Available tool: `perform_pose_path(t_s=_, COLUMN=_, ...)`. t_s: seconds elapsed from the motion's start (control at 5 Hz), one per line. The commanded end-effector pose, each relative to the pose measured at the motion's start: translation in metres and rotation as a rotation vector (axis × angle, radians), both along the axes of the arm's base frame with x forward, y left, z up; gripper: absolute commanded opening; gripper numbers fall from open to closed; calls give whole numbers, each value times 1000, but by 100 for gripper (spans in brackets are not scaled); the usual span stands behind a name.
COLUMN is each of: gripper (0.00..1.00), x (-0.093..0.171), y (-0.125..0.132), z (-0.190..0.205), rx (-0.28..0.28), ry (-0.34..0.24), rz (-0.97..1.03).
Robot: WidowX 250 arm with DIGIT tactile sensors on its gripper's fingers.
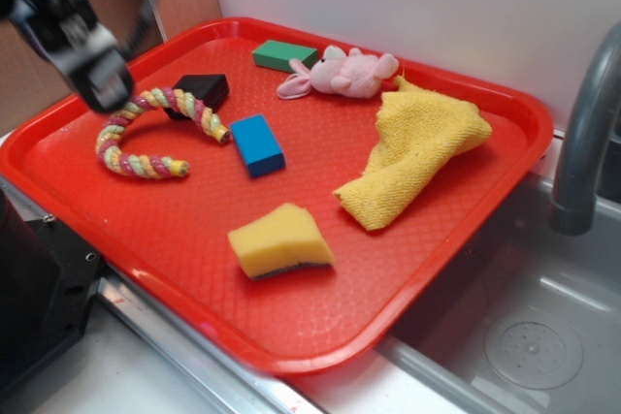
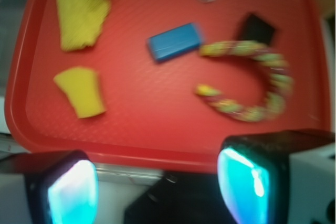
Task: Grab the green sponge.
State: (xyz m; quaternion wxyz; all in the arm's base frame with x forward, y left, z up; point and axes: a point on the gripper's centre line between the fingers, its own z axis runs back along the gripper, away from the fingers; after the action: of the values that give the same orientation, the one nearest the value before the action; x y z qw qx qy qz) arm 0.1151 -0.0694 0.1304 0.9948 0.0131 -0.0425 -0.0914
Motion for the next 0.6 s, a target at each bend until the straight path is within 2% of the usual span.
perform_pose_path(t_s=0.0, gripper=100, x=41, y=-43, z=-37, rx=4, ry=-57, rz=-183)
perform_pose_path(t_s=0.2, gripper=100, x=50, y=-53, z=-56, rx=11, ry=-37, rz=-234)
perform_pose_path(t_s=0.4, gripper=100, x=46, y=-55, z=-82, rx=12, ry=16, rz=-266)
